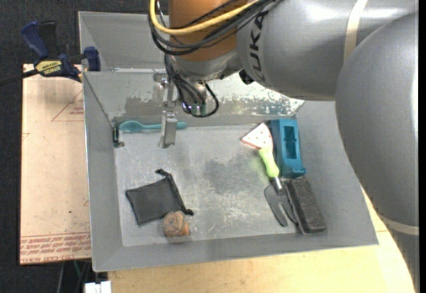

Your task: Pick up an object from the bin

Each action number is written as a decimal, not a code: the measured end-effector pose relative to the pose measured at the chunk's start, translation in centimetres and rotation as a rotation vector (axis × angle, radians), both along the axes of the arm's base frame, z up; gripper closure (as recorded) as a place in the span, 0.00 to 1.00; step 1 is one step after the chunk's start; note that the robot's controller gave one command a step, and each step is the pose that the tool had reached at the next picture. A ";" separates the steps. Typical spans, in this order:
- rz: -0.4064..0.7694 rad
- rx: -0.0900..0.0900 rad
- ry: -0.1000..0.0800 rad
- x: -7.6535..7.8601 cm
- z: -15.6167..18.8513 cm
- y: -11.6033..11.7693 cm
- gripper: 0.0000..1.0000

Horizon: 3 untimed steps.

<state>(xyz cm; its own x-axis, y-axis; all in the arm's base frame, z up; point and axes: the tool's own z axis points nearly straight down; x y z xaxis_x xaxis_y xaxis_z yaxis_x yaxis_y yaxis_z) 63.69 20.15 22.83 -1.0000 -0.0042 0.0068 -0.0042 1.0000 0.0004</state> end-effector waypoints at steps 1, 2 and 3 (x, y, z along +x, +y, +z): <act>-0.003 0.001 -0.008 0.2 0.5 -0.1 0.00; 0.085 0.002 -0.010 -2.1 -5.4 -4.7 0.00; 0.078 0.006 -0.015 -4.8 -9.5 -6.3 0.00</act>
Offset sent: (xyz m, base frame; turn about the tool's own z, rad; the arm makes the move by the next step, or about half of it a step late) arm -0.0313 -0.0676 -0.0801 -0.1204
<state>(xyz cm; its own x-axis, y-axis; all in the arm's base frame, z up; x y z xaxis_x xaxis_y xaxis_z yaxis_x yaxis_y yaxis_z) 58.94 13.89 13.34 -0.9966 -0.0823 -0.0087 -0.0823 0.9966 0.0055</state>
